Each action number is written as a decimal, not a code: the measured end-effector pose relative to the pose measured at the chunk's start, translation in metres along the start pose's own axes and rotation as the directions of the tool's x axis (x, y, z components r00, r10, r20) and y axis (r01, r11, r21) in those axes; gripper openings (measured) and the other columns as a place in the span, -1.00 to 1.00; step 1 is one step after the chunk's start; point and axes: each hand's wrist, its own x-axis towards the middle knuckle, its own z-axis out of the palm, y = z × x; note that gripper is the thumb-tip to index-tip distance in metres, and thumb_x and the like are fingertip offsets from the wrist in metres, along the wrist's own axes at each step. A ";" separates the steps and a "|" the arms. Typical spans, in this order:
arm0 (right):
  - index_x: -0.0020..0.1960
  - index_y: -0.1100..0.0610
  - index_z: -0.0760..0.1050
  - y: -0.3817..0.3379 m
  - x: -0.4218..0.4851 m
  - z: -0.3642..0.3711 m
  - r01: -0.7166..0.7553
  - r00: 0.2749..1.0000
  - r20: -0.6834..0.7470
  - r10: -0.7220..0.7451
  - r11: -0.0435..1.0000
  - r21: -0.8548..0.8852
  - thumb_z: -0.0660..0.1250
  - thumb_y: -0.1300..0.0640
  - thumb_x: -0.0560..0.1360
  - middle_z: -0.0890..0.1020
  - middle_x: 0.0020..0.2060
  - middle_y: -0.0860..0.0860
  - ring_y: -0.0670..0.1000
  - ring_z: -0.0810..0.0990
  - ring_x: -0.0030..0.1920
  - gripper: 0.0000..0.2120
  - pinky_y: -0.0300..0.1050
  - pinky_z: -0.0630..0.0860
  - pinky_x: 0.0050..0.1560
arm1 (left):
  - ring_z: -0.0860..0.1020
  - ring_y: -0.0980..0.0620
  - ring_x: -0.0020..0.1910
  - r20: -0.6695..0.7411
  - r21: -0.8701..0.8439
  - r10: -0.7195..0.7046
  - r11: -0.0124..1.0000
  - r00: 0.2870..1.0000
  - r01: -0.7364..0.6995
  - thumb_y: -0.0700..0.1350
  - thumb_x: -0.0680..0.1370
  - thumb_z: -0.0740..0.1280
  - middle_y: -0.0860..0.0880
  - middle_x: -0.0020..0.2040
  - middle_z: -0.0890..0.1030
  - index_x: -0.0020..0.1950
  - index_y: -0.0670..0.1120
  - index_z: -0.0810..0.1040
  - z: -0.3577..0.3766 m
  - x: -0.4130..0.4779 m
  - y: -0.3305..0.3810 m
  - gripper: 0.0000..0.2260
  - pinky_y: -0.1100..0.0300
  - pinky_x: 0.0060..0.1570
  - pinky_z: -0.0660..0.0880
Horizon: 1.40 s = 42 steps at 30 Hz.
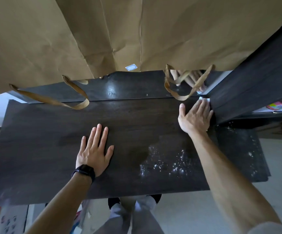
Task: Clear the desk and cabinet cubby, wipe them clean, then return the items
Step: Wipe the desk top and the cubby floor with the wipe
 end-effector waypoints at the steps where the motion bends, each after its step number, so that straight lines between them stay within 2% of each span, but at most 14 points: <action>1: 0.59 0.34 -0.09 -0.003 0.011 -0.002 0.020 1.000 -0.003 -0.020 0.999 -0.034 -0.12 -0.29 0.59 -0.02 0.60 0.22 0.13 -0.09 0.61 -0.16 0.14 -0.09 0.58 | 0.00 -0.03 0.60 -0.001 -0.002 -0.004 1.000 1.000 0.004 0.22 0.62 -0.08 -0.01 0.63 -0.05 0.63 0.01 -0.03 0.000 0.000 0.000 -0.39 -0.14 0.52 0.08; 7: 0.60 0.28 -0.06 0.002 0.004 0.002 -0.024 0.998 -0.053 0.022 0.999 -0.035 -0.08 -0.27 0.60 0.04 0.61 0.13 0.12 0.07 0.55 -0.21 0.10 0.20 0.44 | -0.06 0.00 0.60 0.013 0.007 -0.018 1.000 1.000 0.017 0.23 0.62 -0.12 0.01 0.63 -0.10 0.63 0.03 -0.09 0.001 0.002 0.002 -0.39 -0.13 0.54 0.02; 13: 0.60 0.27 -0.05 0.023 -0.075 0.014 -0.175 0.983 -0.040 0.177 0.983 0.048 -0.08 -0.26 0.60 0.07 0.60 0.15 0.12 0.06 0.57 -0.22 0.13 0.10 0.54 | -0.01 -0.03 0.60 0.026 -0.003 -0.020 1.000 0.999 0.020 0.23 0.61 -0.12 -0.01 0.63 -0.07 0.63 0.00 -0.03 -0.003 -0.002 0.003 -0.38 -0.16 0.52 0.06; 18: 0.61 0.21 -0.20 0.034 -0.079 0.015 -0.180 0.984 0.022 0.179 0.981 0.074 -0.12 -0.26 0.61 -0.11 0.62 0.11 0.06 -0.19 0.61 -0.23 0.25 -0.07 0.56 | 0.01 -0.03 0.60 0.013 -0.034 -0.007 0.999 1.000 0.007 0.22 0.62 -0.10 -0.02 0.63 -0.04 0.63 -0.01 0.01 -0.003 -0.001 0.006 -0.39 -0.17 0.51 0.08; 21: 0.61 0.21 -0.21 0.009 -0.052 0.014 -0.046 0.998 0.049 0.044 0.998 0.035 -0.16 -0.27 0.61 -0.16 0.62 0.11 0.05 -0.25 0.60 -0.23 0.25 -0.15 0.56 | -0.01 -0.03 0.60 -0.001 -0.057 0.011 0.998 1.000 -0.011 0.22 0.63 -0.08 -0.02 0.63 -0.04 0.63 0.00 0.00 -0.001 -0.002 0.004 -0.40 -0.16 0.51 0.07; 24: 0.62 0.18 -0.19 -0.048 -0.054 0.025 0.178 0.982 0.060 -0.179 0.984 0.019 -0.15 -0.25 0.62 -0.14 0.62 0.09 0.05 -0.23 0.60 -0.26 0.22 -0.18 0.57 | -0.08 0.00 0.60 0.003 -0.066 0.018 0.998 1.000 -0.017 0.23 0.63 -0.12 0.01 0.63 -0.11 0.63 0.03 -0.08 0.001 -0.001 -0.001 -0.40 -0.14 0.53 -0.01; 26: 0.62 0.16 -0.15 -0.088 -0.092 0.037 0.337 0.940 0.043 -0.338 0.941 0.038 -0.11 -0.23 0.62 -0.11 0.62 0.06 0.04 -0.19 0.61 -0.29 0.20 -0.19 0.56 | -0.08 0.00 0.60 0.000 -0.073 0.026 0.997 1.000 -0.026 0.23 0.63 -0.11 0.00 0.63 -0.10 0.63 0.02 -0.07 0.002 -0.002 -0.007 -0.40 -0.14 0.53 -0.01; 29: 0.63 0.14 -0.09 -0.113 -0.169 0.055 0.550 0.832 0.044 -0.553 0.833 0.067 -0.08 -0.19 0.64 -0.06 0.62 0.02 0.00 -0.18 0.61 -0.33 0.20 -0.16 0.57 | -0.06 0.01 0.60 0.004 -0.089 0.058 0.994 0.998 -0.057 0.24 0.62 -0.09 0.01 0.63 -0.07 0.63 0.00 -0.02 0.005 -0.010 -0.016 -0.38 -0.14 0.54 0.01; 31: 0.63 0.09 -0.08 -0.095 -0.184 0.054 0.592 0.803 0.047 -0.595 0.804 0.054 -0.07 -0.17 0.65 -0.06 0.62 -0.04 -0.06 -0.19 0.60 -0.37 0.21 -0.13 0.57 | -0.04 0.01 0.60 0.001 -0.096 0.087 0.992 0.996 -0.087 0.25 0.61 -0.08 0.01 0.63 -0.06 0.63 -0.02 0.00 0.004 -0.013 -0.019 -0.37 -0.15 0.53 0.03; 33: 0.63 0.03 -0.14 -0.057 -0.163 0.050 0.465 0.883 0.052 -0.466 0.885 0.035 -0.15 -0.20 0.65 -0.13 0.62 -0.08 -0.08 -0.24 0.59 -0.38 0.21 -0.18 0.56 | -0.06 0.01 0.60 0.022 -0.090 0.107 0.990 0.994 -0.105 0.26 0.61 -0.11 0.02 0.63 -0.08 0.63 -0.02 -0.02 0.001 -0.012 -0.019 -0.36 -0.14 0.54 0.01; 35: 0.63 0.02 -0.16 -0.013 -0.130 0.039 0.209 0.977 0.031 -0.210 0.978 0.018 -0.20 -0.21 0.64 -0.15 0.62 -0.07 -0.07 -0.26 0.59 -0.37 0.28 -0.14 0.55 | -0.09 0.02 0.60 0.034 -0.085 0.107 0.991 0.994 -0.104 0.26 0.61 -0.13 0.03 0.62 -0.12 0.63 -0.01 -0.07 -0.001 -0.012 -0.017 -0.36 -0.13 0.54 -0.02; 38: 0.63 0.08 -0.14 0.029 -0.098 0.019 -0.075 0.997 0.032 0.072 0.994 0.080 -0.15 -0.18 0.65 -0.10 0.63 -0.01 -0.04 -0.21 0.60 -0.36 0.37 -0.08 0.52 | -0.13 0.04 0.60 0.034 -0.101 0.109 0.989 0.993 -0.105 0.26 0.61 -0.13 0.04 0.62 -0.14 0.63 0.00 -0.10 -0.004 -0.013 -0.014 -0.36 -0.11 0.55 -0.05; 40: 0.62 0.12 -0.18 0.017 -0.099 0.022 -0.116 0.993 0.038 0.113 0.989 0.097 -0.17 -0.22 0.63 -0.12 0.62 0.04 0.00 -0.23 0.60 -0.32 0.36 -0.09 0.52 | -0.17 0.06 0.58 0.010 -0.105 0.113 0.988 0.994 -0.111 0.26 0.61 -0.14 0.04 0.62 -0.14 0.63 0.01 -0.11 -0.002 -0.013 -0.017 -0.36 -0.11 0.55 -0.08; 42: 0.62 0.15 -0.18 -0.020 -0.119 0.033 -0.030 1.000 0.007 0.030 0.996 0.083 -0.21 -0.26 0.61 -0.12 0.62 0.07 0.02 -0.24 0.60 -0.28 0.35 -0.11 0.54 | -0.16 0.06 0.58 -0.018 -0.117 0.117 0.986 0.993 -0.118 0.25 0.62 -0.12 0.03 0.63 -0.11 0.63 0.00 -0.08 0.000 -0.012 -0.021 -0.37 -0.12 0.55 -0.08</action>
